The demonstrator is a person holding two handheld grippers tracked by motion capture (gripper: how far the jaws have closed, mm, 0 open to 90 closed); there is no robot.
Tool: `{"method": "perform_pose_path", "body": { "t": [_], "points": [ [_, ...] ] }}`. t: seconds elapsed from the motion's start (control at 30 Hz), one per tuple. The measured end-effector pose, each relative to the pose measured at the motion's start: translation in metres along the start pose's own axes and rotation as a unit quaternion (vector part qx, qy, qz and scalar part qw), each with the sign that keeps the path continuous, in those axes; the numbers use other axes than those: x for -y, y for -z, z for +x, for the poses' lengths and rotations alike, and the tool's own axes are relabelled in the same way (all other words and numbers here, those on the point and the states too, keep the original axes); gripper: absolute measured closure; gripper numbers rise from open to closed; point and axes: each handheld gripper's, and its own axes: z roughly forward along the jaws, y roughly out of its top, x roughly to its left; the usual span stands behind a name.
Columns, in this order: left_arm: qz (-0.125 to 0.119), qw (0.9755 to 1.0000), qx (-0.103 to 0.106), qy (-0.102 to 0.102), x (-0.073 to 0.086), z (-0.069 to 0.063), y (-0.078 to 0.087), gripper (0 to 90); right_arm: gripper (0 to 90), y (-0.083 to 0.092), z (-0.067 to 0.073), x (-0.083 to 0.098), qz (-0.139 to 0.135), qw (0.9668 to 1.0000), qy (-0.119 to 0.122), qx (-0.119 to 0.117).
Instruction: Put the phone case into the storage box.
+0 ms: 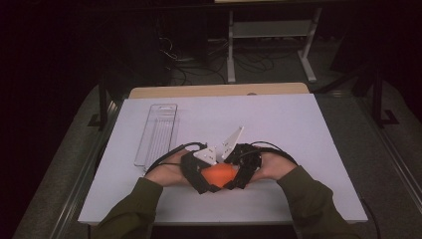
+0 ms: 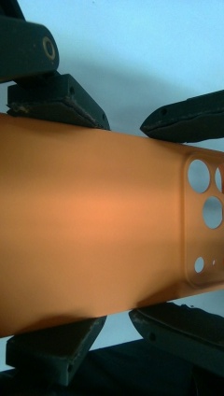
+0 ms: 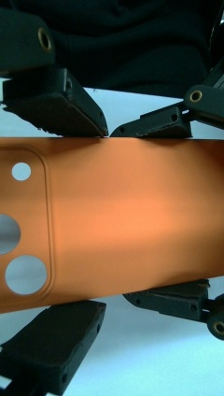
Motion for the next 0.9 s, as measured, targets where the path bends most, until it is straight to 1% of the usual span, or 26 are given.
{"method": "perform_pose_path", "body": {
  "t": [0.03, 0.07, 0.1, 0.17, 0.2, 0.23, 0.3, 0.37, 0.43, 0.47, 0.5, 0.6, 0.63, 0.67, 0.7, 0.73, 0.77, 0.8, 0.9],
  "points": [
    [0.002, 0.9999, -0.008, -0.006, 0.000, 0.001, 0.001, 15.9, 8.7, 0.000, -0.001, 0.000, -0.006, 1.0000, 0.008, 0.002],
    [0.003, 0.9999, -0.010, -0.010, 0.000, 0.002, 0.001, 15.9, 6.9, 0.001, 0.000, 0.000, -0.004, 1.0000, -0.001, 0.003],
    [0.003, 0.9999, -0.009, -0.008, 0.000, 0.002, 0.001, 15.9, 5.1, 0.002, 0.000, 0.000, -0.006, 1.0000, -0.005, 0.006],
    [0.002, 0.9999, -0.010, -0.004, 0.000, 0.002, 0.002, 15.9, 2.9, 0.003, -0.001, 0.001, -0.011, 0.9999, 0.001, 0.011],
    [0.002, 1.0000, -0.008, 0.002, 0.000, 0.002, 0.002, 15.9, 2.9, 0.004, 0.000, 0.001, -0.012, 0.9998, -0.005, 0.015],
    [0.002, 0.9999, -0.013, 0.000, 0.000, 0.002, 0.002, 15.9, 2.9, 0.005, -0.001, 0.002, -0.014, 0.9998, -0.007, 0.014],
    [0.008, 0.9999, -0.013, -0.002, 0.000, 0.003, 0.003, 15.9, 2.9, 0.009, -0.002, 0.003, -0.018, 0.9996, -0.008, 0.021],
    [0.007, 0.9998, -0.012, 0.011, 0.000, 0.002, 0.002, 15.9, 2.9, 0.012, -0.003, 0.004, -0.026, 0.9993, -0.002, 0.027],
    [0.004, 0.9997, -0.016, 0.019, 0.000, 0.001, 0.000, 15.9, 2.9, 0.016, -0.004, 0.006, -0.033, 0.9989, -0.007, 0.033],
    [0.001, 0.9995, -0.023, 0.022, 0.000, 0.001, 0.000, 15.9, 2.9, 0.017, -0.005, 0.006, -0.037, 0.9987, -0.007, 0.036],
    [-0.002, 0.9993, -0.027, 0.027, 0.000, 0.001, 0.000, 15.9, 2.8, 0.020, -0.005, 0.008, -0.041, 0.9983, -0.010, 0.041],
    [0.000, 0.9987, -0.039, 0.034, -0.001, 0.001, 0.000, 15.9, 2.4, 0.025, -0.006, 0.010, -0.051, 0.9972, -0.017, 0.052],
    [0.005, 0.9985, -0.044, 0.032, 0.000, 0.002, 0.000, 15.9, 2.2, 0.026, -0.006, 0.012, -0.054, 0.9969, -0.019, 0.053],
    [0.004, 0.9983, -0.045, 0.038, 0.000, 0.002, -0.001, 15.9, 1.9, 0.028, -0.006, 0.013, -0.055, 0.9967, -0.025, 0.055],
    [0.001, 0.9980, -0.046, 0.043, 0.000, 0.002, -0.001, 15.9, 1.6, 0.029, -0.004, 0.014, -0.052, 0.9963, -0.041, 0.055],
    [0.001, 0.9975, -0.048, 0.053, 0.001, 0.002, -0.001, 15.9, 1.5, 0.029, -0.005, 0.015, -0.058, 0.9959, -0.037, 0.059],
    [0.000, 0.9972, -0.051, 0.055, 0.001, 0.002, -0.002, 15.9, 1.5, 0.030, -0.007, 0.017, -0.065, 0.9953, -0.030, 0.065],
    [0.000, 0.9968, -0.057, 0.057, 0.001, 0.002, -0.002, 15.9, 1.4, 0.030, -0.007, 0.018, -0.066, 0.9950, -0.034, 0.067],
    [0.001, 0.9954, -0.064, 0.070, 0.002, 0.002, -0.001, 15.9, 1.1, 0.031, -0.007, 0.023, -0.068, 0.9939, -0.045, 0.074]
  ]
}}
